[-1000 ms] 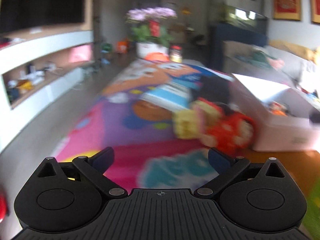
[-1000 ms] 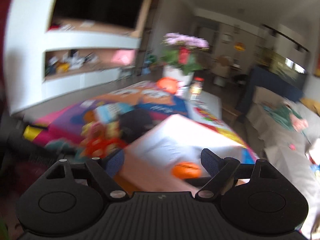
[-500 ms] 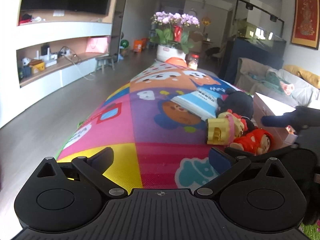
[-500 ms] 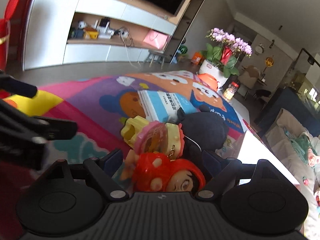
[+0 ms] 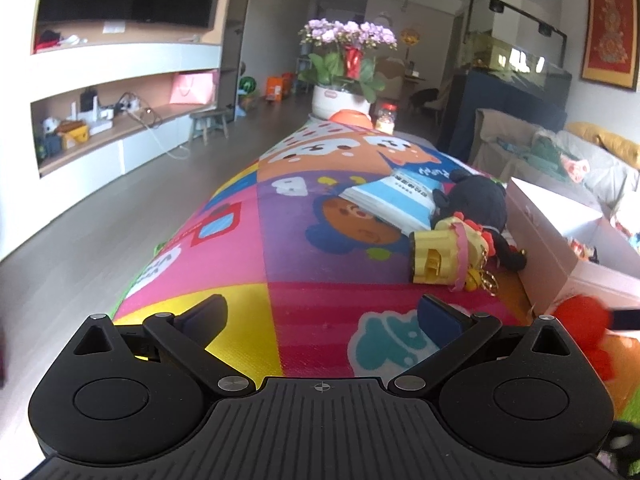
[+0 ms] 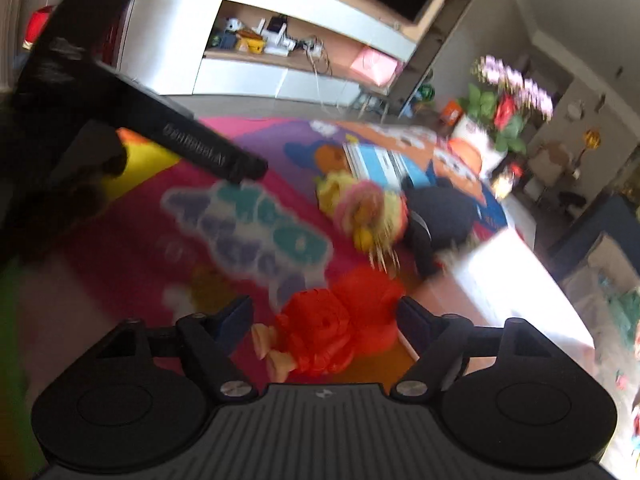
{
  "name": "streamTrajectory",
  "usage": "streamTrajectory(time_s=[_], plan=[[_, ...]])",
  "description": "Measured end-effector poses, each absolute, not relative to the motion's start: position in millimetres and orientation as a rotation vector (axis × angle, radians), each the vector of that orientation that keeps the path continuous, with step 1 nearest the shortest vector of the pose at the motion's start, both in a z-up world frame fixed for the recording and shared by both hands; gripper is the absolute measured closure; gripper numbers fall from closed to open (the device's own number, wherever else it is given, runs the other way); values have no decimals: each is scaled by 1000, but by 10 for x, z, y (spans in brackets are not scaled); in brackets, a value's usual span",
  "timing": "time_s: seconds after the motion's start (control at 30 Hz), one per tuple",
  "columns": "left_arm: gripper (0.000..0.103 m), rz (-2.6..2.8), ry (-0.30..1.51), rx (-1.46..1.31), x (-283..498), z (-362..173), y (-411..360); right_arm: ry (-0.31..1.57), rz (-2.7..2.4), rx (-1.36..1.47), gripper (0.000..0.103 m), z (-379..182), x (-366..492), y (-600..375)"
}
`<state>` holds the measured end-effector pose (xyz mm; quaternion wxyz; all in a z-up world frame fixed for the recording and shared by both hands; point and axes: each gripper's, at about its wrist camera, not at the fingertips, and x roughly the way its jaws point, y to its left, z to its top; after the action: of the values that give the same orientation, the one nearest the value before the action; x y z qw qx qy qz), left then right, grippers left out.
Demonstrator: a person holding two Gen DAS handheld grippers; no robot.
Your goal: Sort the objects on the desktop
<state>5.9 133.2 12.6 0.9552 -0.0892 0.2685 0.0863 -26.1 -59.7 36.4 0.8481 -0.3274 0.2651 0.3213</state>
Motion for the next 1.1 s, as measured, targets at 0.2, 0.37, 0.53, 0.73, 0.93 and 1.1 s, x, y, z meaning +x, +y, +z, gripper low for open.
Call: streamTrajectory(time_s=[0.2, 0.37, 0.53, 0.73, 0.93, 1.1], plan=[[0, 101, 579, -86, 181, 145, 1092, 591, 413, -589, 30, 374, -181, -1180], [0, 35, 564, -23, 423, 199, 840, 613, 291, -275, 15, 419, -172, -1760], [10, 2, 583, -2, 818, 242, 660, 661, 230, -105, 12, 259, -230, -2096], [52, 28, 606, 89, 993, 187, 541, 680, 227, -94, 7, 174, -287, -2164], [54, -114, 613, 16, 523, 350, 512, 696, 220, -60, 3, 114, -244, -2158], [50, -234, 659, -107, 216, 332, 475, 704, 215, -53, 1, 84, -221, -2144]])
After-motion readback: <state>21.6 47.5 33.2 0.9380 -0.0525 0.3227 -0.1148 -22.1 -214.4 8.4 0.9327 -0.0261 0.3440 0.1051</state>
